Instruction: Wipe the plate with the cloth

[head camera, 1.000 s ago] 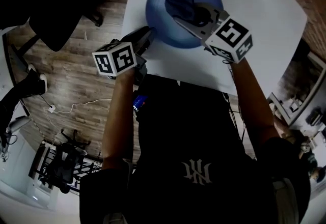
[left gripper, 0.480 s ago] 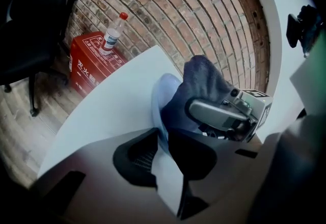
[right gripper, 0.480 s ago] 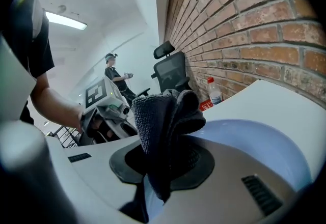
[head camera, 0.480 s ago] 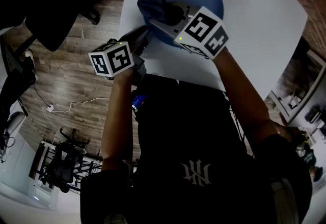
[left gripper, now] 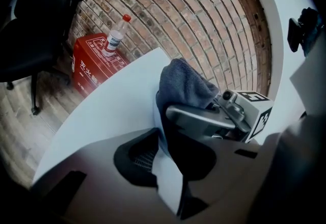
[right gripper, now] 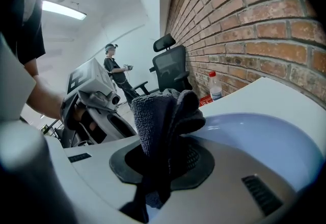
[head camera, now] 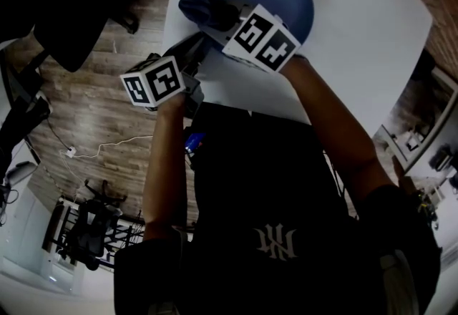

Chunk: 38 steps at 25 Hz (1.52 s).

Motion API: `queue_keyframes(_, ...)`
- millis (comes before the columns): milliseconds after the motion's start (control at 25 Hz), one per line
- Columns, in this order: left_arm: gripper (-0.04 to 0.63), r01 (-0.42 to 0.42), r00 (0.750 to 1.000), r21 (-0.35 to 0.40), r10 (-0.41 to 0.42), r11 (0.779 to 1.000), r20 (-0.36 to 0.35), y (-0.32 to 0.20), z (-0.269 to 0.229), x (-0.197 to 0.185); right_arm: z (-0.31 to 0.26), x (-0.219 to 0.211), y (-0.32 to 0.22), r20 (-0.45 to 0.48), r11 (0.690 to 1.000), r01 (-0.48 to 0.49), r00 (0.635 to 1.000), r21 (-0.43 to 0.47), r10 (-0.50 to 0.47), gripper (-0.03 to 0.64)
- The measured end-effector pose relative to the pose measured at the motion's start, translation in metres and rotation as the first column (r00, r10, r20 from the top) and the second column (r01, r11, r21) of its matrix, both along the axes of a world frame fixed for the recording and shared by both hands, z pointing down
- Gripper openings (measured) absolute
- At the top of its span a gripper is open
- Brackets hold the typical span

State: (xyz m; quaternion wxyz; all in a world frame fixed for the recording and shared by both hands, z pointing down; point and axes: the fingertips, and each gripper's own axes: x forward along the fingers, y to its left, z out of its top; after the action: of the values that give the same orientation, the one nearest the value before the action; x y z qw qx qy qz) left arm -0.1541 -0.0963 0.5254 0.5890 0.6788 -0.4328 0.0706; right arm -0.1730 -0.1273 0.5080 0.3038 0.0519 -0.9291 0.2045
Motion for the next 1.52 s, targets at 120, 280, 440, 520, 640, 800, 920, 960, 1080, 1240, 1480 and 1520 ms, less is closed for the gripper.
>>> queue_keyframes(120,0.058,0.005,0.999,-0.007,-0.005,1.000,-0.044,0.002,0.000,0.006,0.001,0.002,-0.004,-0.006,1.000,-0.007,1.000,0.006,0.007,0.084)
queue_keyframes(280,0.060,0.004,0.999,0.001,-0.004,1.000,-0.044,0.000,-0.001,0.007,0.005,0.006,-0.014,-0.030,0.999,-0.028,0.999,0.022,0.029,0.084)
queue_keyframes(440,0.060,0.015,0.999,0.009,-0.015,1.000,-0.044,0.001,-0.001,0.006,0.010,0.009,-0.023,-0.049,0.998,-0.052,0.997,0.040,0.054,0.084)
queue_keyframes(520,0.060,0.019,0.999,0.010,-0.019,1.000,-0.041,0.001,-0.001,0.006,0.011,0.010,-0.025,-0.053,0.997,-0.057,0.997,0.043,0.059,0.084)
queue_keyframes(640,0.060,0.014,1.000,0.020,-0.014,1.000,0.006,-0.001,-0.001,0.001,0.013,0.012,-0.031,-0.059,0.996,-0.069,0.996,0.048,0.072,0.084)
queue_keyframes(800,0.060,0.010,1.000,0.029,-0.011,1.000,0.028,-0.003,-0.003,-0.002,0.014,0.014,-0.044,-0.073,0.992,-0.104,0.991,0.071,0.109,0.084)
queue_keyframes(920,0.060,0.011,1.000,0.027,-0.011,1.000,0.007,-0.002,-0.003,0.001,0.015,0.018,-0.053,-0.081,0.988,-0.126,0.988,0.092,0.134,0.084)
queue_keyframes(960,0.060,0.012,1.000,0.027,-0.012,1.000,0.002,-0.002,-0.002,0.002,0.015,0.019,-0.057,-0.084,0.986,-0.135,0.986,0.098,0.143,0.084)
queue_keyframes(1080,0.060,0.013,1.000,0.031,-0.013,0.999,0.016,-0.003,-0.003,0.000,0.016,0.025,-0.067,-0.093,0.979,-0.172,0.979,0.107,0.182,0.084)
queue_keyframes(1240,0.060,0.009,1.000,0.031,-0.010,0.999,0.016,-0.003,-0.004,0.001,0.017,0.039,-0.085,-0.109,0.964,-0.237,0.962,0.121,0.250,0.084)
queue_keyframes(1480,0.058,0.014,1.000,0.034,-0.015,0.999,0.012,-0.004,-0.004,0.002,0.020,0.063,-0.110,-0.150,0.927,-0.341,0.919,0.154,0.363,0.084)
queue_keyframes(1520,0.058,0.013,1.000,0.033,-0.014,0.999,0.018,-0.004,-0.003,0.001,0.021,0.067,-0.112,-0.154,0.922,-0.352,0.914,0.161,0.375,0.084)
